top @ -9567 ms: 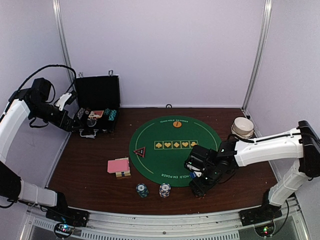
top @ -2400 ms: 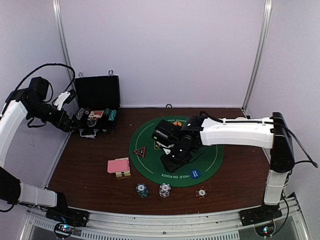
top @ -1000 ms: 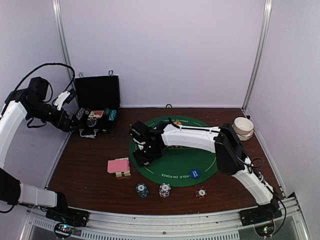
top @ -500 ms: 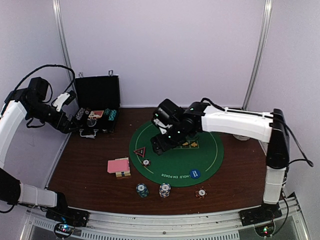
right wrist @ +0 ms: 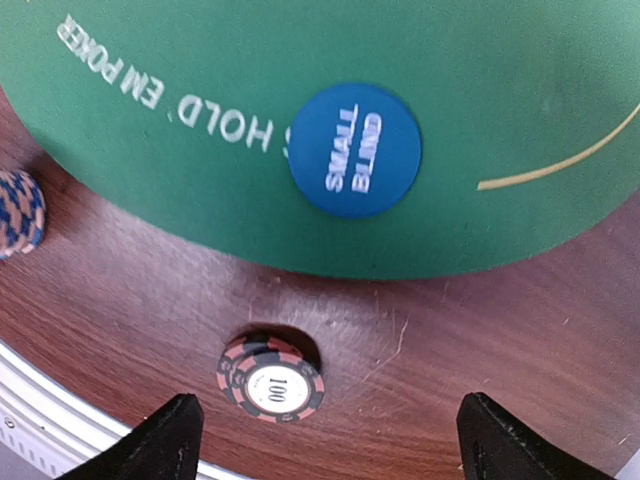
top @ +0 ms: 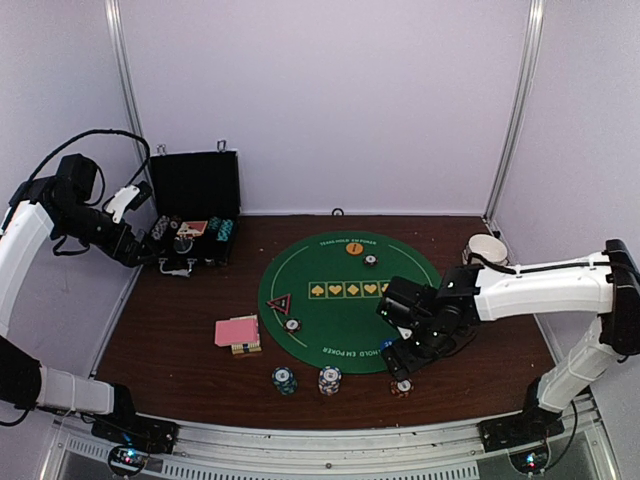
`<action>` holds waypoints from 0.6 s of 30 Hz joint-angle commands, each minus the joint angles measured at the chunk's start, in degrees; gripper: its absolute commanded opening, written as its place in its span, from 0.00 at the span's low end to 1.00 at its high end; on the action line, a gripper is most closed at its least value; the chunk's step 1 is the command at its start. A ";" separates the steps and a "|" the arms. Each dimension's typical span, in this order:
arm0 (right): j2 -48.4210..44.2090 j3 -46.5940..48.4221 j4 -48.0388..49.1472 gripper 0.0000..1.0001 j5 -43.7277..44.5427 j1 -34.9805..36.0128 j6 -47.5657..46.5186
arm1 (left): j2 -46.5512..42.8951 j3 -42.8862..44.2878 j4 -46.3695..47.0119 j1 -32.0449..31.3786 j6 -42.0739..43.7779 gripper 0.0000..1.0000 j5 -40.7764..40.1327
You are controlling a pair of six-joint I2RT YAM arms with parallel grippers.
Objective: Distribute texas hold em gaming equipment
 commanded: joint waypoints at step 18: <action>6.22 -6.83 10.42 0.71 -6.00 3.14 3.71 | 0.56 1.79 -0.20 0.31 0.69 0.98 2.61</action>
